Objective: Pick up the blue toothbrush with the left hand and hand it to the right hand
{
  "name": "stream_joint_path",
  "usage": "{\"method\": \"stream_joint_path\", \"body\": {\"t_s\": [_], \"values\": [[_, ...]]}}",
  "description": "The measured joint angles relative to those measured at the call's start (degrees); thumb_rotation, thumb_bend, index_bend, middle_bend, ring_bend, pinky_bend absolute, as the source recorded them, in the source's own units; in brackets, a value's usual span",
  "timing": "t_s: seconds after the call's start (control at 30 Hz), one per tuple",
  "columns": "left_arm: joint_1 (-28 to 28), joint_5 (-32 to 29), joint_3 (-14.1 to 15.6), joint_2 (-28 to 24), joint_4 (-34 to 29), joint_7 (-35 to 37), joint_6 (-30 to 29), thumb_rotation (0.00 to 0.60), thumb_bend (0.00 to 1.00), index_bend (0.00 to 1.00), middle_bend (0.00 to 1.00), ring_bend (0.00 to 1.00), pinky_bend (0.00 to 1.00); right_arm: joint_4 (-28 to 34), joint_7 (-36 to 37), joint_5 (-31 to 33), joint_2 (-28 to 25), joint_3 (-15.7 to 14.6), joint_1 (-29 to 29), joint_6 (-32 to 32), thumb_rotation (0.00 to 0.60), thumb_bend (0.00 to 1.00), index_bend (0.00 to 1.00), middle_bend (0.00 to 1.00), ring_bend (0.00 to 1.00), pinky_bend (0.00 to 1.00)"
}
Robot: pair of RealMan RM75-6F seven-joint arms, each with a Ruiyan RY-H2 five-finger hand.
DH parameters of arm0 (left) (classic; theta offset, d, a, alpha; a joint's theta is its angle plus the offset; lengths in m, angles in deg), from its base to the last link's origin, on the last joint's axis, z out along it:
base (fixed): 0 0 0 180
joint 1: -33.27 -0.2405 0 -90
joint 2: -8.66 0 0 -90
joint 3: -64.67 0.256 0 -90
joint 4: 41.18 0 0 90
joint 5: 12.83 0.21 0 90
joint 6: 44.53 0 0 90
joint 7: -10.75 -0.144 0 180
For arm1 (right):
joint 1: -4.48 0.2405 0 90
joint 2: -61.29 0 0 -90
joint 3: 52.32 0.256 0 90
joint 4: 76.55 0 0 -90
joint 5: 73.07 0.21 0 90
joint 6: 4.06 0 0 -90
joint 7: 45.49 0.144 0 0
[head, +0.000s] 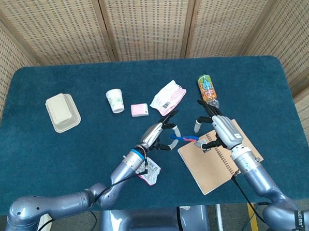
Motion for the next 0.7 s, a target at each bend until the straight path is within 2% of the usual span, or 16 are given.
{"method": "stream_joint_path", "body": {"t_s": [0.7], "values": [[0.3, -2.1, -0.7, 0.0, -0.7, -0.1, 1.0, 0.600, 0.48, 0.78, 0.00, 0.00, 0.00, 0.9, 0.3, 0.3, 0.2, -0.6, 0.0, -0.5, 0.600, 0.41, 0.62, 0.00, 0.00, 0.00]]}}
